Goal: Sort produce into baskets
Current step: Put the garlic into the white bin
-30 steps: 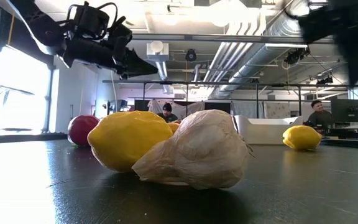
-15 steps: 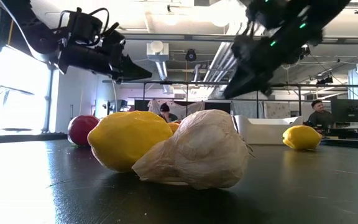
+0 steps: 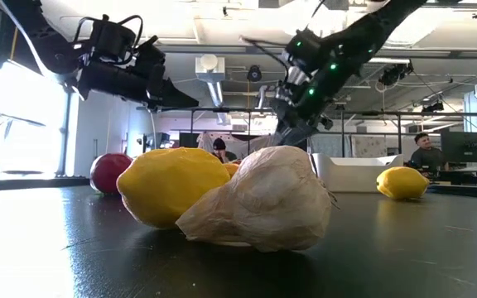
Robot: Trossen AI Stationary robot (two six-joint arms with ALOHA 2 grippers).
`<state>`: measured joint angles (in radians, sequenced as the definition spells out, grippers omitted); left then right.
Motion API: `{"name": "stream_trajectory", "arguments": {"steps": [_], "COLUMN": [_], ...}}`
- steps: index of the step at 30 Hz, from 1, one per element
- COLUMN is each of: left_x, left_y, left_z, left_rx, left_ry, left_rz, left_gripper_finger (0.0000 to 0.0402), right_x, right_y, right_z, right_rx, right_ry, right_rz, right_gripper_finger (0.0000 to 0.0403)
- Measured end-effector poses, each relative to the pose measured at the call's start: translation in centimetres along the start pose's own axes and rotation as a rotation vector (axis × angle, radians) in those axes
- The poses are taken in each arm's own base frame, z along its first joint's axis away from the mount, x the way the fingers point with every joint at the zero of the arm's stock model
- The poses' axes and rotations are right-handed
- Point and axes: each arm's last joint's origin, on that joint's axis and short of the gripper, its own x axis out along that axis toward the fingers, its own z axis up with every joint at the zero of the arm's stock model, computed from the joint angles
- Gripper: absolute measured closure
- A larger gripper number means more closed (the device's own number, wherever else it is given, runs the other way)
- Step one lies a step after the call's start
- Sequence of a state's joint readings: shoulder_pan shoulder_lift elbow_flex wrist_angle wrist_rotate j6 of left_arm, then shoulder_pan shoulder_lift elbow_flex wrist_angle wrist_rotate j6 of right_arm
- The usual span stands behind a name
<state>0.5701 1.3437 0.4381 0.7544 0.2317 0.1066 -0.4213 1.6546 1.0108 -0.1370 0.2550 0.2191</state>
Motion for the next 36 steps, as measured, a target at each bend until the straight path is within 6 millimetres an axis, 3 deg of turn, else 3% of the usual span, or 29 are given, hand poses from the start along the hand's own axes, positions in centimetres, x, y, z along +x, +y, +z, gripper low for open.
{"name": "stream_trajectory", "arguments": {"steps": [6,11,15,20,23,27,31,36], "left_x": [0.0,0.0,0.0,0.0,0.0,0.0,0.0,0.0], "left_y": [0.0,0.0,0.0,0.0,0.0,0.0,0.0,0.0], "left_z": [0.0,0.0,0.0,0.0,-0.1,-0.2,-0.3,-0.2], "left_rx": [0.001,0.001,0.001,0.001,0.000,-0.003,-0.004,-0.004], "left_ry": [0.001,0.002,0.002,0.003,0.008,0.019,0.027,0.025], "left_rz": [0.000,0.000,0.000,0.000,-0.001,-0.002,-0.003,-0.003], "left_gripper_finger": [0.0401,0.0401,0.0401,0.0401,0.0401,0.0401,0.0401,0.0401], "right_x": [2.6,4.3,4.6,4.6,4.4,2.7,-1.3,-6.5], "right_y": [-1.3,-1.8,-1.8,-1.6,-1.3,-0.4,0.0,-2.1], "right_z": [0.6,0.0,-0.2,0.1,0.6,2.7,4.9,5.2], "right_rx": [0.027,0.068,0.071,0.008,-0.016,-0.071,-0.114,-0.078], "right_ry": [0.092,0.144,0.149,0.129,0.118,0.073,-0.007,0.024], "right_rz": [-0.062,-0.067,-0.068,-0.055,-0.046,-0.015,-0.028,-0.169], "right_gripper_finger": [0.0172,0.0192,0.0247,0.0367,0.0387,0.0382,0.0397,0.0398]}}
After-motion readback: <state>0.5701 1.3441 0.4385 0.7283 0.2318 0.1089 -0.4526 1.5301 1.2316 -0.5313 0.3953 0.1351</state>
